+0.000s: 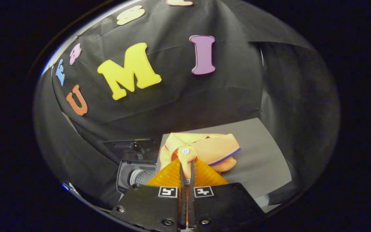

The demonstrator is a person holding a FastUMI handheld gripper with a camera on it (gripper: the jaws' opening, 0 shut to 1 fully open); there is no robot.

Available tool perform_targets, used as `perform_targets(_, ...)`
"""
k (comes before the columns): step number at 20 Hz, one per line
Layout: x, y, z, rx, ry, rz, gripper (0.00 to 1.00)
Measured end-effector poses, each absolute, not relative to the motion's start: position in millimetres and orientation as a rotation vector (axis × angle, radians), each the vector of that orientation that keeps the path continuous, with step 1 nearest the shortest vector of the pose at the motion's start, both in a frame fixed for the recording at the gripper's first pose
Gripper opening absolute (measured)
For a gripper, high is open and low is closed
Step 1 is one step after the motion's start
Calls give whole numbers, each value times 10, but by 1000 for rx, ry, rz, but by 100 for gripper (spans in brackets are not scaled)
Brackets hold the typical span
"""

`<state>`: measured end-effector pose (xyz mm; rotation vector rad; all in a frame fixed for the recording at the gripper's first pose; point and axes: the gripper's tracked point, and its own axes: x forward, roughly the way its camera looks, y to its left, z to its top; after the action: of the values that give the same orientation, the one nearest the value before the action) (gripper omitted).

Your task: Put the clothes into the washing machine and then close the washing machine lid.

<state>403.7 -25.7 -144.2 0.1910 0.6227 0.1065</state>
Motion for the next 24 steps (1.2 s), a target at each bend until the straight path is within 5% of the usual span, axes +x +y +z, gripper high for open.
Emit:
perform_targets(16, 3409, 1415, -344, 127, 448, 264, 6)
perform_targets(24, 3303, 2260, -402, 118, 457, 369, 5)
